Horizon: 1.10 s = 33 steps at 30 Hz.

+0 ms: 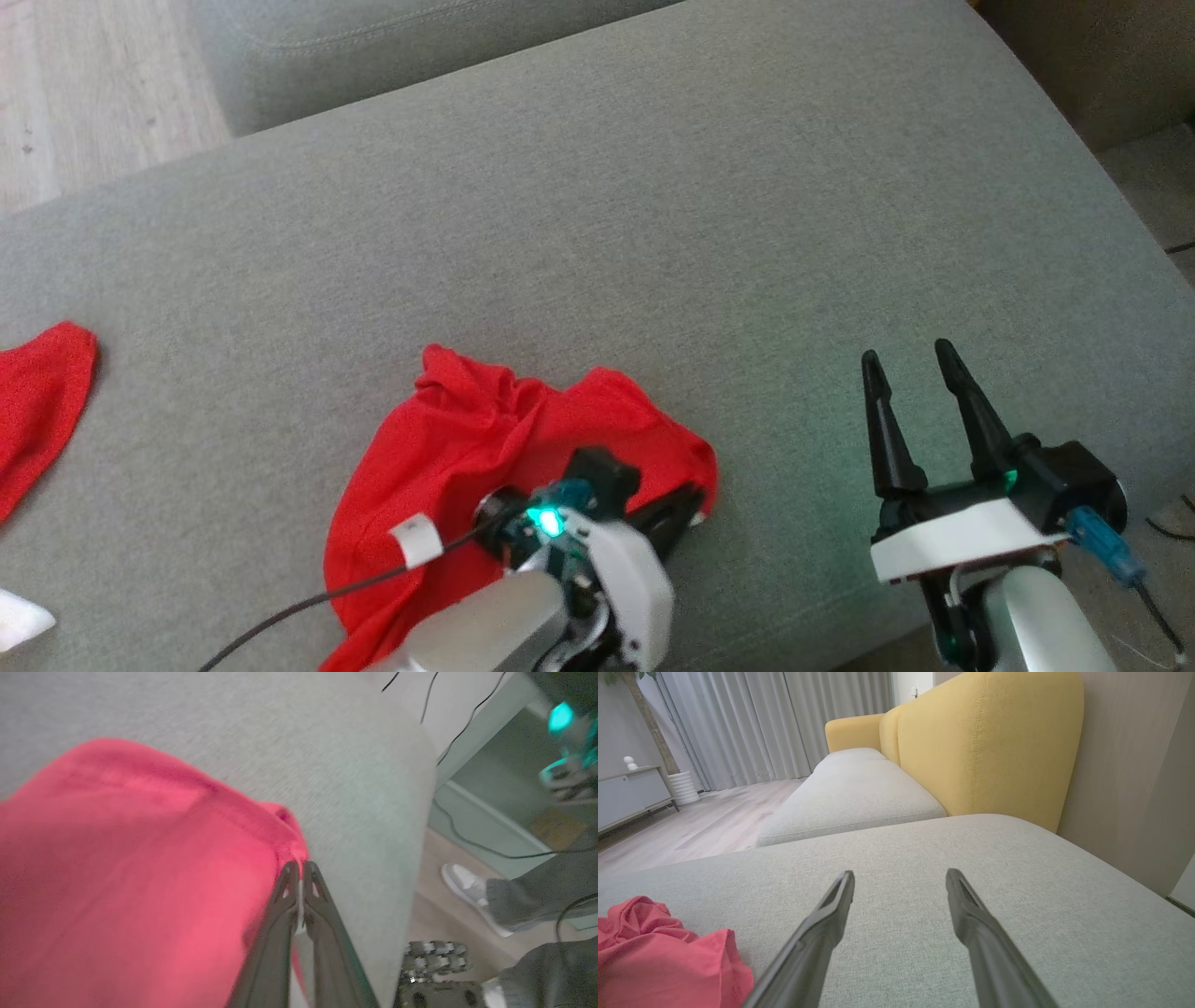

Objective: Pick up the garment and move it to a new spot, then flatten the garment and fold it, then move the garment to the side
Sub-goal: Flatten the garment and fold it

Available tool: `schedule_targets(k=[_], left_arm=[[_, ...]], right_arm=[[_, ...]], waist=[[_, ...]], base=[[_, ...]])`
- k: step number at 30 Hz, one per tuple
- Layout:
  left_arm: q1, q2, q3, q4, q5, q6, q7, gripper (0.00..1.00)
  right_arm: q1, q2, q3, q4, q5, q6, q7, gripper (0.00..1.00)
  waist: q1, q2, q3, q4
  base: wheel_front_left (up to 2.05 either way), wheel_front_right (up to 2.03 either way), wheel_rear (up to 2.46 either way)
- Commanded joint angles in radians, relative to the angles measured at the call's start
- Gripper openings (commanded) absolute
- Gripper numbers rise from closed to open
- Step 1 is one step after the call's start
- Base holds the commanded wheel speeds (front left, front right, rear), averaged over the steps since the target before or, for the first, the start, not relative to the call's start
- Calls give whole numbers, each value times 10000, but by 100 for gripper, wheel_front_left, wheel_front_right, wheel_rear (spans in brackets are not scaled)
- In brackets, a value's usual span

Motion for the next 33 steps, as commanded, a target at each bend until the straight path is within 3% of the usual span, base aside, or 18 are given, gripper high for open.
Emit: schedule_targets(k=[1, 4, 8, 9, 11, 12, 16, 20, 26, 33], left_arm=[[-506, -204, 391, -421, -172, -68, 6, 0], [-499, -379, 775, -1026, -1069, -200, 417, 0], [-350, -466, 1156, -1422, -2067, 49, 790, 0], [-304, -476, 1234, -1491, -2267, 179, 788, 11], [-209, -484, 1216, -1790, -2625, 326, 686, 90], [-155, -486, 1158, -1944, -2818, 411, 659, 100], [-98, -489, 917, -2414, -3353, 635, 419, 100], [-442, -467, 591, -2311, -2652, 837, -172, 100], [-480, 410, 996, -2398, -1143, 1719, -2376, 100], [526, 1685, 2317, -3423, -392, 2908, -2961, 100]], right_arm=[[-383, -47, 252, -377, 45, -7, -111, 100], [-442, -47, 377, -432, 73, -7, -111, 100], [-484, -47, 537, -470, 131, -7, -111, 100], [-486, -47, 564, -480, 148, -7, -111, 100], [-472, -47, 600, -495, 160, -7, -111, 100], [-471, -47, 617, -499, 163, -7, -111, 100], [-478, -47, 576, -523, 165, -7, -111, 100], [-441, -47, 466, -611, 49, -7, -111, 100], [-171, -47, 119, -1059, -448, -7, -111, 100], [183, -47, -407, -1322, -773, -7, -111, 100]], waist=[[0, 0, -22, -22], [0, 0, -75, -137], [0, 0, -77, -306], [0, 0, -79, -358], [0, 0, -67, -446], [0, 0, -53, -489], [0, 0, -29, -532], [0, 0, -131, -404], [0, 0, -623, 262], [0, 0, -1098, 1322]], base=[[0, 0, 0], [0, 0, 0], [0, 0, 0], [0, 0, 0], [0, 0, 0], [0, 0, 0], [0, 0, 0], [0, 0, 0], [0, 0, 0], [0, 0, 0]])
